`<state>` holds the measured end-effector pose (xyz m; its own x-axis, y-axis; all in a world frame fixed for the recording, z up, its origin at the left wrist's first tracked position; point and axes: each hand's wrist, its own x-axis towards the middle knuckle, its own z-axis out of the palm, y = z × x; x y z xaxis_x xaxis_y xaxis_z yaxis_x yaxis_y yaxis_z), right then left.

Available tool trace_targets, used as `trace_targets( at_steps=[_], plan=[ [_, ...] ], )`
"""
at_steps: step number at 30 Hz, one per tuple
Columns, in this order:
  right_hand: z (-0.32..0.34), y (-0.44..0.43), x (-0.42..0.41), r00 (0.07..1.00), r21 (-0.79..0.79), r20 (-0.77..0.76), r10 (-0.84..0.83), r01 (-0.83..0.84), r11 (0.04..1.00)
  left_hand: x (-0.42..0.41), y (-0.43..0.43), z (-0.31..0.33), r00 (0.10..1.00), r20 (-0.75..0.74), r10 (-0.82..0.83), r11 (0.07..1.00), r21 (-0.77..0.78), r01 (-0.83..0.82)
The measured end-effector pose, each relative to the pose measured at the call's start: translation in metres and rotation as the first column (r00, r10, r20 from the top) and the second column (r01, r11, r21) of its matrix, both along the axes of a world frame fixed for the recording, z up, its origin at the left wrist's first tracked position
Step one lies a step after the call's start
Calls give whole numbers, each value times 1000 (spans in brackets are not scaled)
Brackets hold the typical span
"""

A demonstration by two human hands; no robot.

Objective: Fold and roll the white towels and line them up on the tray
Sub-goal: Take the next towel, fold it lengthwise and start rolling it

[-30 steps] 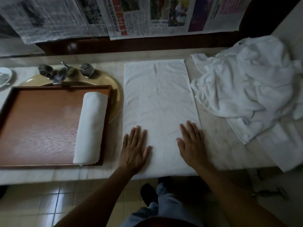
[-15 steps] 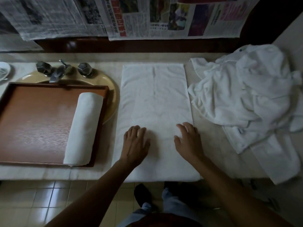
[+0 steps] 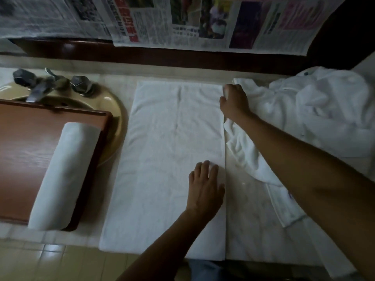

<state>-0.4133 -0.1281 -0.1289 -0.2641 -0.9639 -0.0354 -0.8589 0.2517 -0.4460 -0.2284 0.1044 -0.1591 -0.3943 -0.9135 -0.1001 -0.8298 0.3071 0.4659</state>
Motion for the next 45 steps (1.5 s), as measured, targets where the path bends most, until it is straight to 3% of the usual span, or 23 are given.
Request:
trace_targets(
  at_steps=[10,12,15,18,20,22,27,30,32,39,41,45],
  plan=[
    [-16,-65,-13,999,176,-48,-12,20,984,-36,-3,-7,991,135,16,999,-41,-11],
    [-8,-70,-13,997,196,20,-75,69,978,-40,-6,-5,991,130,18,999,-51,-11],
    [8,-83,-23,943,209,253,-214,163,964,-43,-9,0,990,142,22,999,-26,-19],
    [22,-86,-33,927,156,321,-196,153,976,-49,-9,3,989,145,-8,1000,-5,9],
    [31,-83,-32,914,116,366,-174,141,983,-53,-8,9,998,57,-1,999,32,-1],
    [37,-79,-28,872,84,463,-156,132,988,-52,-11,24,992,-107,69,985,164,-51],
    [54,-74,-5,724,45,689,-25,-8,999,0,-23,66,842,-420,339,914,360,-188],
    [60,-82,19,740,20,672,45,-79,997,47,-35,84,760,-472,447,859,463,-218],
    [63,-88,40,757,-33,643,117,-126,992,78,-42,92,656,-497,568,780,579,-237],
    [41,-120,122,857,-148,447,257,-212,966,162,-61,84,413,-456,788,574,787,-227],
    [30,-129,145,886,-96,404,229,-208,973,180,-63,79,407,-443,798,559,797,-229],
    [-1,-143,183,936,-17,309,168,-171,985,203,-63,55,494,-384,780,575,750,-325]
  ],
)
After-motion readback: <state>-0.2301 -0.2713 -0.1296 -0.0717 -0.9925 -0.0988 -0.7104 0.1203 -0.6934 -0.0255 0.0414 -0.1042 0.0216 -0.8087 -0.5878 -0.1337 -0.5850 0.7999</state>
